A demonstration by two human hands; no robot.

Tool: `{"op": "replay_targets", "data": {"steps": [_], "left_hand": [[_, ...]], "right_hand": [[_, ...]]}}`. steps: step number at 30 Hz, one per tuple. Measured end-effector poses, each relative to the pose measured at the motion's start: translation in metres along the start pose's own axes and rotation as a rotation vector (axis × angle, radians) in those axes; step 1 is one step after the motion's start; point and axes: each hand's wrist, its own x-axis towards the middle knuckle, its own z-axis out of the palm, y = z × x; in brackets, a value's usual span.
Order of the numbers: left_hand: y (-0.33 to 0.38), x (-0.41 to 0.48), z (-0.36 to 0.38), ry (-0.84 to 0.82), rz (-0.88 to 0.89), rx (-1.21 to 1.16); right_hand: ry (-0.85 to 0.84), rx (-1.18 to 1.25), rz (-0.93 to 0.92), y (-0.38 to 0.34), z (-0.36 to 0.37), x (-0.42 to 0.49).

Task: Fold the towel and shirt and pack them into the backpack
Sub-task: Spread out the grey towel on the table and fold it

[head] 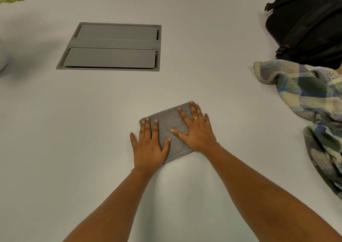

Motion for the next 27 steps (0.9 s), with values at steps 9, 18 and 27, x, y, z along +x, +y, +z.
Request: {"op": "replay_targets", "data": {"steps": [9,18,27], "left_hand": [[0.016,-0.018,0.0,0.006,-0.059,0.102],[0.008,0.016,-0.022,0.229,-0.006,-0.071],[0.008,0.052,-0.008,-0.067,0.418,-0.048]], "right_hand": [[-0.096,-0.09,-0.3,0.022,-0.014,0.019],[-0.169,-0.072,-0.337,0.022,-0.028,0.03],[0.222,0.274,0.626,-0.064,0.012,-0.014]]}}
